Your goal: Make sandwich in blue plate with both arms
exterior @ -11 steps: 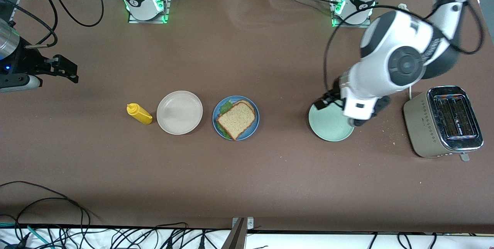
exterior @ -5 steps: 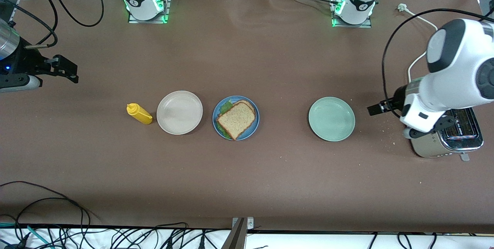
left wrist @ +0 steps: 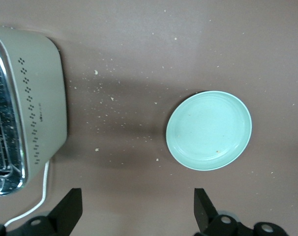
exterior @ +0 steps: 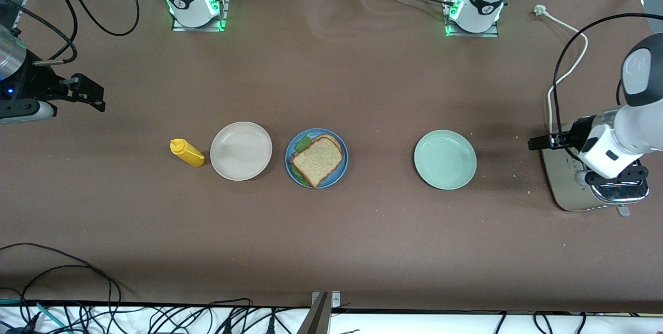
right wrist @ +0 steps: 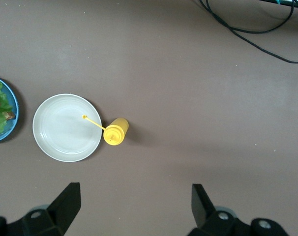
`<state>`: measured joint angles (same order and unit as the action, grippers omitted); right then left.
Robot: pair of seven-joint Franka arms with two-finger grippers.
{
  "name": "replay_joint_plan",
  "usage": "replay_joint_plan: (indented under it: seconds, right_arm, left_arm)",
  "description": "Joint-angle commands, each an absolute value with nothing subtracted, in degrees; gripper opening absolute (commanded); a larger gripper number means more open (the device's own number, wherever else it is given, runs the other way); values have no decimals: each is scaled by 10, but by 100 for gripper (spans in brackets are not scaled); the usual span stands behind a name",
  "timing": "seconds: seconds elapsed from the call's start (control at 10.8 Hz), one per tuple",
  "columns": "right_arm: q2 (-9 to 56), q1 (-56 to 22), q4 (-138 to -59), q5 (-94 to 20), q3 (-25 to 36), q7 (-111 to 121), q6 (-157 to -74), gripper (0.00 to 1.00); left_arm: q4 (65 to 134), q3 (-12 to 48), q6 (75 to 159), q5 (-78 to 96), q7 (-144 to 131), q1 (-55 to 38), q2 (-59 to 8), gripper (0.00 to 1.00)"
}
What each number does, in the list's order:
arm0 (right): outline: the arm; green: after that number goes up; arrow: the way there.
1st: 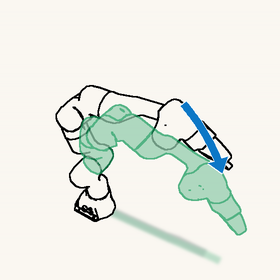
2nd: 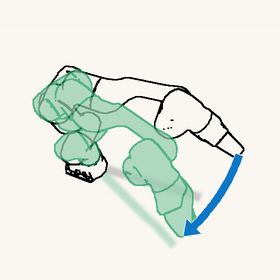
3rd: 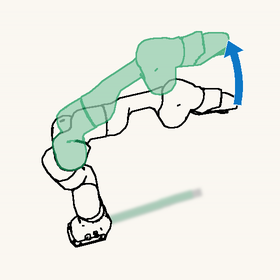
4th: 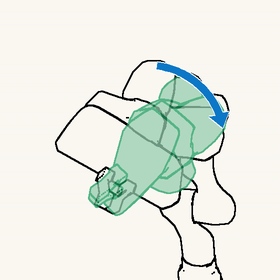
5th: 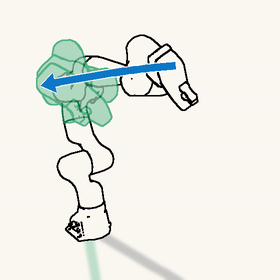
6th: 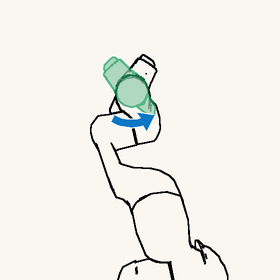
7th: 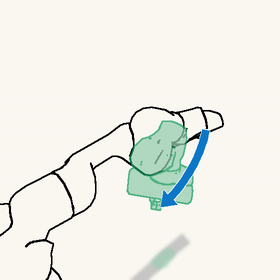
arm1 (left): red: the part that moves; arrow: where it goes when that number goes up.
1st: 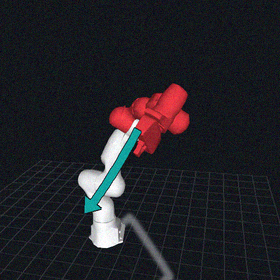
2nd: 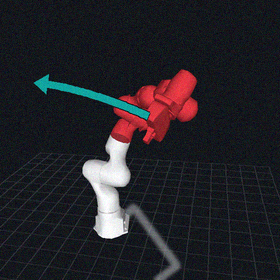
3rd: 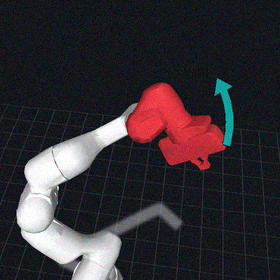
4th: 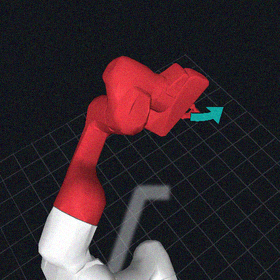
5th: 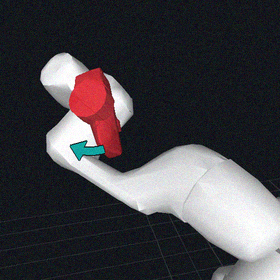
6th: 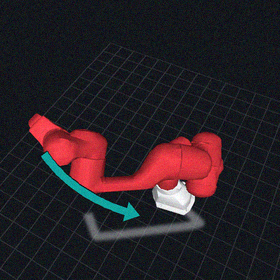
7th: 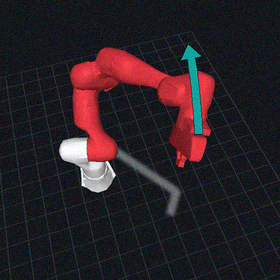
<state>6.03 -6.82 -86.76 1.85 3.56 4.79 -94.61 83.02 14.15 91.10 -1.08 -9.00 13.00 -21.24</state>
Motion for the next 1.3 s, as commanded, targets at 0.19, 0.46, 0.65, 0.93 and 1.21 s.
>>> replay_joint_plan:
  seconds: [0.19, 0.46, 0.65, 0.93, 1.21]
  right_arm:
    - [62, -68, -855, 20, 33, 41, -939, 100]
    - [62, -68, -855, 20, 33, 41, -938, 100]
    - [62, -68, -855, 20, 33, 41, -938, 100]
    - [62, -68, -854, 20, 33, 40, -938, 100]
    - [62, -68, -855, 19, 33, 41, -939, 100]
  left_arm:
    - [853, 149, 935, -24, -51, 147, -186, 94]
    - [895, 149, 988, -24, -52, 148, -160, 94]
    - [932, 149, 1033, -22, -53, 148, -141, 100]
    - [932, 149, 1029, -21, -60, 147, -141, 100]
    - [933, 150, 1027, -22, -61, 146, -141, 100]
